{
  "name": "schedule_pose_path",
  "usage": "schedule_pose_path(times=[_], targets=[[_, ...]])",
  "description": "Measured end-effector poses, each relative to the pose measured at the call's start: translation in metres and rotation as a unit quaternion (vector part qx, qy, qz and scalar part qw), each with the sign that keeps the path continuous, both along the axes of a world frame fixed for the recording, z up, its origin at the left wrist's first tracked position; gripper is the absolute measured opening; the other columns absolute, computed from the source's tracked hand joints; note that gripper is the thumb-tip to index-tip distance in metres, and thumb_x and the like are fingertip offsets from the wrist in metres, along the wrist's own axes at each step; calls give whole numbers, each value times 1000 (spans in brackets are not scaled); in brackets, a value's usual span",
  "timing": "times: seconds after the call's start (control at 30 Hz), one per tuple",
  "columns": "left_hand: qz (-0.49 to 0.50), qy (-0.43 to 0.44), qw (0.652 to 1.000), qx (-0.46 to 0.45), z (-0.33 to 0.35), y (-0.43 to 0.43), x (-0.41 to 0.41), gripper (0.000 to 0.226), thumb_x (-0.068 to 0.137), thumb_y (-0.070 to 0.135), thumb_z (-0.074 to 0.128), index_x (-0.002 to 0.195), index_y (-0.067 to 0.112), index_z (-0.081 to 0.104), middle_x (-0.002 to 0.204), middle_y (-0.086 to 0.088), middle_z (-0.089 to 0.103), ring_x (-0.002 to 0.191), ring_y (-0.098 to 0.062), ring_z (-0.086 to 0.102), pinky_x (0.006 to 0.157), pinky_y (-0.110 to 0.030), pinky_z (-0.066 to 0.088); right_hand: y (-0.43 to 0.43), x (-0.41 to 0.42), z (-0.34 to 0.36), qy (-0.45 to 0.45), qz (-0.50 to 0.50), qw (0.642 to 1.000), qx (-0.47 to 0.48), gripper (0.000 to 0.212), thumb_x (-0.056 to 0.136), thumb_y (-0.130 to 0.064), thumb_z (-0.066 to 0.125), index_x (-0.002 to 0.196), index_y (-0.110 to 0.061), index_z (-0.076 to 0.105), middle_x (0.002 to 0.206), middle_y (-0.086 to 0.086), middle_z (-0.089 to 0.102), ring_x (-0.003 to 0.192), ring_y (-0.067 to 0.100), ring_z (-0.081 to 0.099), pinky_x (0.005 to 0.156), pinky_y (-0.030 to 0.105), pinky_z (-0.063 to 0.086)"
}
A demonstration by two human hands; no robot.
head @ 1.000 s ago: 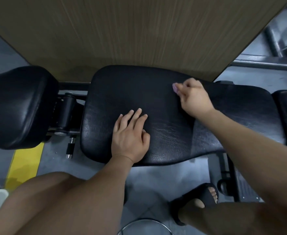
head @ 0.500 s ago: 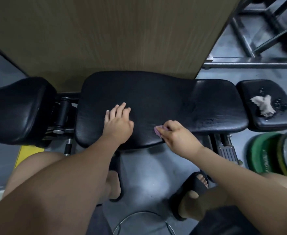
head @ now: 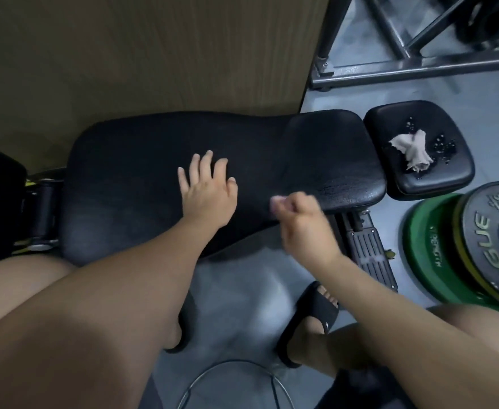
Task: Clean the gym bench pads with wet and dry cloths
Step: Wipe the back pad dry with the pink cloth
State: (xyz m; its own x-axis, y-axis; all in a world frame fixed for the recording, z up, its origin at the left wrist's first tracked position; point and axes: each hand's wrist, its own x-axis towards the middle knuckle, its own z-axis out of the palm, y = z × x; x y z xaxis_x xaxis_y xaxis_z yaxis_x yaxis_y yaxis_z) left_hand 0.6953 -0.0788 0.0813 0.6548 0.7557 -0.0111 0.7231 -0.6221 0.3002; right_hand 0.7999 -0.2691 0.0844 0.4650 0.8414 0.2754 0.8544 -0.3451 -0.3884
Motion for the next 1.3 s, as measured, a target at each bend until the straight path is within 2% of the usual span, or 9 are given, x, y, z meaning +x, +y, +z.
schedule_pose_path(times=[0.07, 0.13, 0.33, 0.43, 0.53, 0.73, 0.93, 1.13, 1.3], targets=[[20, 24, 999, 4, -2, 5, 2, 52, 103, 42, 35, 154, 28, 33, 168, -4, 19, 156, -28, 6, 125, -59, 3, 0, -7, 1, 3, 88, 996, -26, 29, 96, -8, 53, 121, -11, 68, 102, 5, 55, 83, 27, 47, 72, 38, 48], [34, 37, 999, 14, -5, 6, 1, 55, 103, 46, 32, 156, 32, 28, 168, -4, 19, 156, -29, 6, 124, -60, 4, 1, 10, 3, -11, 94, 995, -33, 32, 94, -9, 56, 123, -16, 68, 102, 3, 56, 84, 27, 48, 71, 35, 47], [46, 36, 998, 36, -11, 5, 0, 57, 101, 49, 31, 155, 35, 29, 167, -3, 23, 156, -27, 9, 125, -57, 8, 28, 64, 5, -25, -111, 993, 1, 17, 88, 1, 62, 99, -8, 71, 87, 8, 50, 76, 30, 46, 61, 43, 47], [50, 29, 998, 37, -10, 5, 0, 57, 99, 49, 34, 155, 34, 31, 166, -4, 25, 156, -27, 10, 125, -58, 10, 29, 32, 7, 10, 42, 999, -16, 32, 87, 0, 58, 115, -11, 71, 96, 7, 56, 81, 30, 49, 67, 40, 48], [58, 23, 997, 40, -9, 5, 1, 59, 98, 49, 36, 155, 34, 33, 166, -3, 26, 156, -26, 11, 125, -57, 10, 28, 40, 13, 2, 144, 989, -45, 31, 95, -7, 60, 124, -17, 69, 100, 4, 56, 84, 28, 50, 70, 38, 49], [62, 9, 997, 40, -15, 9, 2, 60, 96, 49, 37, 154, 34, 34, 165, -2, 27, 156, -25, 11, 125, -57, 8, 78, 77, 6, -31, -44, 999, -9, 22, 98, -8, 51, 102, -7, 73, 90, 7, 51, 80, 29, 49, 65, 43, 51], [66, 8, 997, 39, -16, 12, 2, 63, 94, 50, 41, 154, 34, 35, 165, -1, 28, 156, -25, 12, 124, -57, 10, 61, 49, 19, -1, 202, 977, -76, 33, 98, -7, 53, 126, -12, 68, 98, 7, 54, 83, 28, 50, 77, 36, 50], [68, 11, 997, 39, -16, 15, 3, 62, 92, 50, 44, 152, 33, 39, 163, -1, 30, 155, -27, 14, 124, -56, 10, 109, 91, 11, -37, -11, 998, -46, 24, 93, -3, 51, 104, -9, 72, 94, 8, 53, 82, 30, 50, 70, 43, 52], [70, 21, 997, 25, -13, 16, 4, 63, 92, 50, 45, 152, 33, 38, 163, -2, 29, 155, -27, 14, 124, -56, 10, 81, 52, 27, -1, 186, 978, -93, 26, 95, -3, 59, 116, -10, 71, 97, 9, 56, 82, 29, 50, 73, 38, 50]])
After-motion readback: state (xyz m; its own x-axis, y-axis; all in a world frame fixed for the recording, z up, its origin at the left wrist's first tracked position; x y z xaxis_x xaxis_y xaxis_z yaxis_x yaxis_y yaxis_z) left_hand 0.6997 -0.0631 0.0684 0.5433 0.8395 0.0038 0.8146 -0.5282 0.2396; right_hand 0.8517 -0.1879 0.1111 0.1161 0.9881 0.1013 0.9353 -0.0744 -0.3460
